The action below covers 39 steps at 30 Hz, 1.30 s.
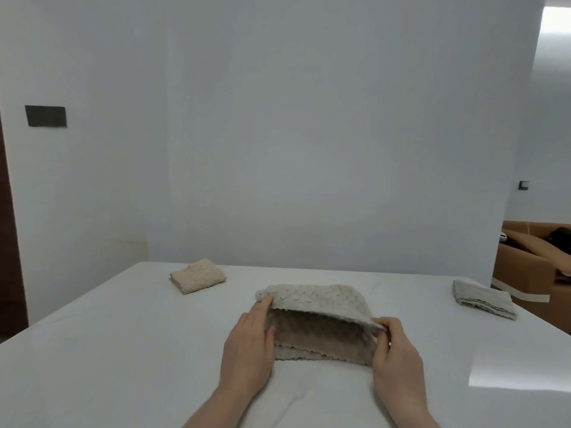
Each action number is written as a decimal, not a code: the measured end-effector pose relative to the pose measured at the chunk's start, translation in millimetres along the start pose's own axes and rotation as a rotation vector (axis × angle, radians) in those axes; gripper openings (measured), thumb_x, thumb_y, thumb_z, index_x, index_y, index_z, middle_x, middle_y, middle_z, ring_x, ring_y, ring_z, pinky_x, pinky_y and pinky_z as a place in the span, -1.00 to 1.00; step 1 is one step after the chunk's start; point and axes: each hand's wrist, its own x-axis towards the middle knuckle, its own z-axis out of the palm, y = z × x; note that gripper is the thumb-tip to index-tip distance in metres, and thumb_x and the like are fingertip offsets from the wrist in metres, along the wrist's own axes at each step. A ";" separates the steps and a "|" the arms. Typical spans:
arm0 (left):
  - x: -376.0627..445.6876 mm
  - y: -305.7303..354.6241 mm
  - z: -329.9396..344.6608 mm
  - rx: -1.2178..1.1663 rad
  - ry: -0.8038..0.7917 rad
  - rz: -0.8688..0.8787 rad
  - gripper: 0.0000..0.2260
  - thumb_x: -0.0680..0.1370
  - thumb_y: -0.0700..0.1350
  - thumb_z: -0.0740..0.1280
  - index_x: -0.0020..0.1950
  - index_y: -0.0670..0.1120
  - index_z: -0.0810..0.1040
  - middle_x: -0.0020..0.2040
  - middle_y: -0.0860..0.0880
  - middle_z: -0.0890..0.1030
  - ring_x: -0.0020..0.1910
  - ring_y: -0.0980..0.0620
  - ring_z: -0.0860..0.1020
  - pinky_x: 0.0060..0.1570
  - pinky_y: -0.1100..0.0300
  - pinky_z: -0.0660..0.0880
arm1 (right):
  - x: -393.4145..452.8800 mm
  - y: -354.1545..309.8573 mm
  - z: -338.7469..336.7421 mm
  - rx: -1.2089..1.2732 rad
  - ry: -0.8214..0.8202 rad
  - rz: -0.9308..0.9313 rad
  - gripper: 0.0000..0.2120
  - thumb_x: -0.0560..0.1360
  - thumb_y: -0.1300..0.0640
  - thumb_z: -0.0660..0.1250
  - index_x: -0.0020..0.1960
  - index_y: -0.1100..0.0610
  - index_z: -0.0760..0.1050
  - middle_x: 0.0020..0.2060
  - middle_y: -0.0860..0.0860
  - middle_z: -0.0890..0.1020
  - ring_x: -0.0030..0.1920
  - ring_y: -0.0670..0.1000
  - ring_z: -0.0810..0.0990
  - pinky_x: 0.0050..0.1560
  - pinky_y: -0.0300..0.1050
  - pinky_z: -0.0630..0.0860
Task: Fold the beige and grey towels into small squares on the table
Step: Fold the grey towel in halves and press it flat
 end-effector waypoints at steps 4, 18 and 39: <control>-8.7 2.7 -5.8 0.028 -0.048 0.055 -0.39 0.63 -0.06 0.26 0.65 0.15 0.12 0.41 0.15 0.46 0.25 0.13 0.45 0.17 0.22 0.48 | -7.1 -4.0 -5.0 -0.019 -0.061 -0.013 -0.73 0.62 0.23 0.24 0.03 -0.18 0.42 -0.25 -0.14 0.63 -0.28 0.01 0.56 -0.25 -0.05 0.41; -44.2 15.6 -40.2 -0.006 -0.041 0.048 -0.29 0.48 -0.12 0.48 0.54 0.20 0.26 0.29 0.22 0.54 0.07 0.17 0.53 -0.01 0.25 0.55 | -40.2 -0.8 -20.8 -0.208 -0.124 -0.040 -0.58 0.37 0.27 0.55 0.11 -0.14 0.68 0.00 -0.12 0.74 -0.08 0.03 0.72 -0.05 -0.07 0.63; -75.3 34.4 -144.2 0.140 0.002 0.177 -0.85 0.51 -0.03 0.52 0.02 0.17 0.63 -0.12 0.25 0.63 -0.11 0.14 0.56 -0.13 0.22 0.43 | -80.0 -62.8 -110.3 -0.367 -0.177 -0.220 -0.89 0.60 0.06 0.31 -0.04 -0.12 0.58 -0.10 -0.14 0.67 -0.08 0.03 0.65 -0.10 -0.06 0.50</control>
